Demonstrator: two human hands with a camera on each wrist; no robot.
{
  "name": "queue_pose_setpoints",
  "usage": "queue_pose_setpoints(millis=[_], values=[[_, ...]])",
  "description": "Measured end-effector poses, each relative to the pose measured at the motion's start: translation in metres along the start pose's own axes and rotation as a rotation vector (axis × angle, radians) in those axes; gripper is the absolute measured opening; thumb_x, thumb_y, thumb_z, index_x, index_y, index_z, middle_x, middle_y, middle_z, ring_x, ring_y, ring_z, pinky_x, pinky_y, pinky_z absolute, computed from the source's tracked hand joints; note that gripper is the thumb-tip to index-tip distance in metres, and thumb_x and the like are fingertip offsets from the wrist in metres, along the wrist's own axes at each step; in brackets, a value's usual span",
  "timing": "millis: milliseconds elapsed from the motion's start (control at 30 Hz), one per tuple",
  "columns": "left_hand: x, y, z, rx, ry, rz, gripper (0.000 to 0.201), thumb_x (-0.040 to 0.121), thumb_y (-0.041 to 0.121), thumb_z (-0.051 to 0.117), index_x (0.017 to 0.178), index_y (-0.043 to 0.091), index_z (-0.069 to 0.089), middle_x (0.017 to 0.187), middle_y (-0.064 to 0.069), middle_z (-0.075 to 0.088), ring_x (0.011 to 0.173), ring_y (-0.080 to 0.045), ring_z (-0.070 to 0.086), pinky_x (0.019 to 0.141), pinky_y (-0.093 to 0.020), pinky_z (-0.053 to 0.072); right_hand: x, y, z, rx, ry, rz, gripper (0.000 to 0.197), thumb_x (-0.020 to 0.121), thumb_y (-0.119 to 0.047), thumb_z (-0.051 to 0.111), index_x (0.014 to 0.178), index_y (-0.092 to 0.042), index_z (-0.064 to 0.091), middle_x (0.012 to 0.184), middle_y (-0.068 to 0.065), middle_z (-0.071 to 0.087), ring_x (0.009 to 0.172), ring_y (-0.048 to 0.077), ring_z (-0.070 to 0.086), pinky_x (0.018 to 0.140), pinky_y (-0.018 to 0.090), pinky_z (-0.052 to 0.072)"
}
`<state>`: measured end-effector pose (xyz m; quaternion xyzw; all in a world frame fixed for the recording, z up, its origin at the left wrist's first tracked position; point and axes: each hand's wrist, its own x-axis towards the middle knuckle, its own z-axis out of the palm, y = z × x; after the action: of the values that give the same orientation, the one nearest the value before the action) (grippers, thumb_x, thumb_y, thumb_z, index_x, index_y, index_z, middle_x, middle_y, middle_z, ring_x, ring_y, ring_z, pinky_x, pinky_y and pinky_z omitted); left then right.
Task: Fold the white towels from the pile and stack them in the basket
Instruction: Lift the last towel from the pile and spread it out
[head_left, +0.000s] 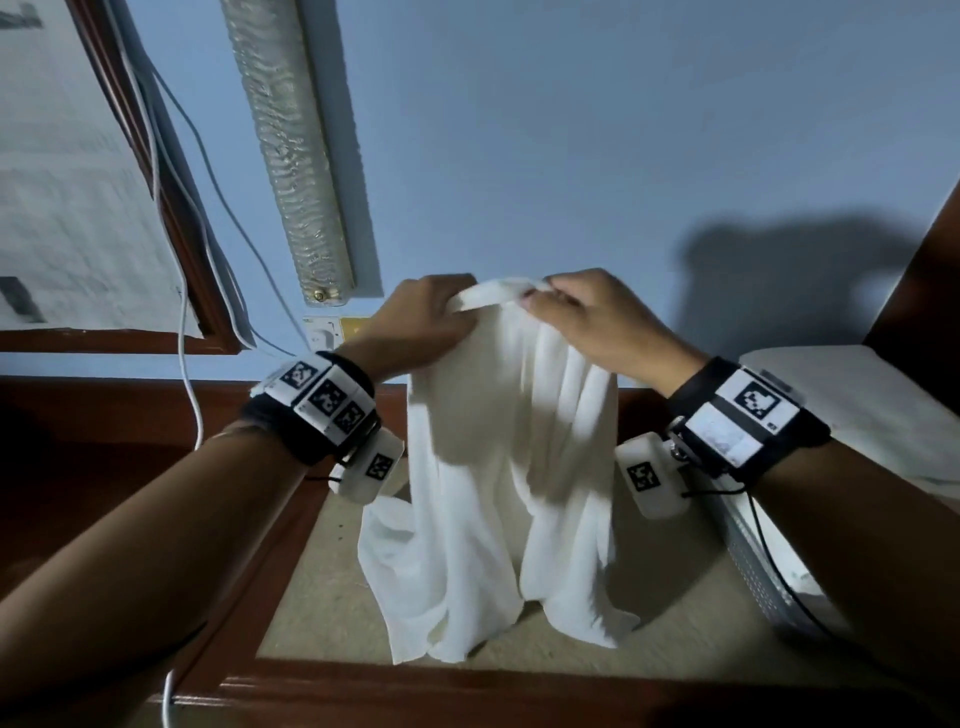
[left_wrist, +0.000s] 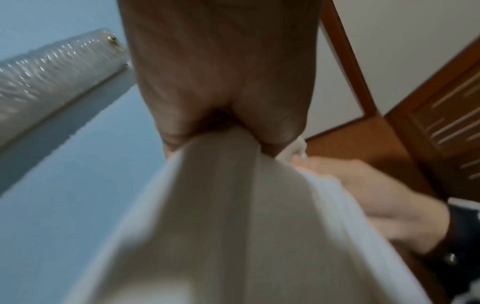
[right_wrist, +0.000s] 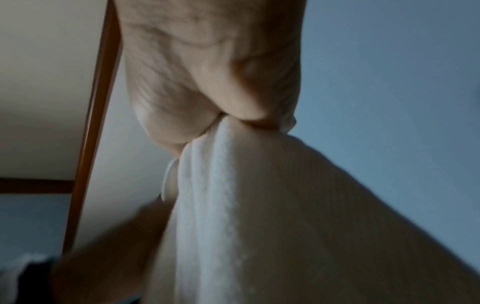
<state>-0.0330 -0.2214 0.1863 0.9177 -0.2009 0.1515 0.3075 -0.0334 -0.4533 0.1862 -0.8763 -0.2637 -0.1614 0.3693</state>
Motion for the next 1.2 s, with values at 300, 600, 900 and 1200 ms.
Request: queue_pose_setpoints(millis=[300, 600, 900, 1200], values=[[-0.032, -0.133, 0.013, 0.204, 0.150, -0.395, 0.017, 0.088, 0.007, 0.060, 0.074, 0.013, 0.067, 0.064, -0.007, 0.065, 0.071, -0.033, 0.069, 0.062, -0.033, 0.048, 0.002, 0.051, -0.044, 0.311, 0.386, 0.192, 0.032, 0.095, -0.032, 0.064, 0.073, -0.012, 0.052, 0.066, -0.003, 0.032, 0.060, 0.010, 0.029, 0.054, 0.033, 0.020], [-0.013, -0.106, -0.001, -0.018, 0.334, -0.399, 0.024, 0.099, 0.019, 0.055, 0.112, 0.006, 0.070, 0.112, -0.023, 0.070, 0.106, -0.038, 0.065, 0.082, -0.040, 0.046, 0.015, 0.069, -0.054, 0.333, 0.253, 0.225, 0.024, 0.095, -0.043, 0.060, 0.087, -0.022, 0.070, 0.081, 0.007, 0.046, 0.071, 0.018, 0.045, 0.066, 0.035, 0.035], [0.013, 0.020, -0.016, -0.121, -0.119, 0.075, 0.024, 0.082, 0.021, 0.076, 0.101, 0.027, 0.062, 0.081, 0.006, 0.069, 0.072, -0.012, 0.059, 0.061, -0.024, 0.047, 0.012, 0.021, 0.015, 0.082, -0.203, 0.045, 0.016, 0.089, -0.030, 0.077, 0.075, -0.038, 0.077, 0.066, -0.019, 0.063, 0.065, 0.004, 0.055, 0.062, 0.025, 0.041], [-0.026, -0.102, 0.009, 0.337, -0.157, -0.262, 0.012, 0.092, 0.004, 0.057, 0.095, 0.004, 0.069, 0.082, -0.006, 0.059, 0.082, -0.028, 0.060, 0.071, -0.029, 0.036, 0.020, 0.069, -0.037, 0.149, 0.049, 0.110, 0.023, 0.084, -0.044, 0.077, 0.092, -0.023, 0.081, 0.102, -0.012, 0.077, 0.103, 0.007, 0.070, 0.091, 0.032, 0.045]])
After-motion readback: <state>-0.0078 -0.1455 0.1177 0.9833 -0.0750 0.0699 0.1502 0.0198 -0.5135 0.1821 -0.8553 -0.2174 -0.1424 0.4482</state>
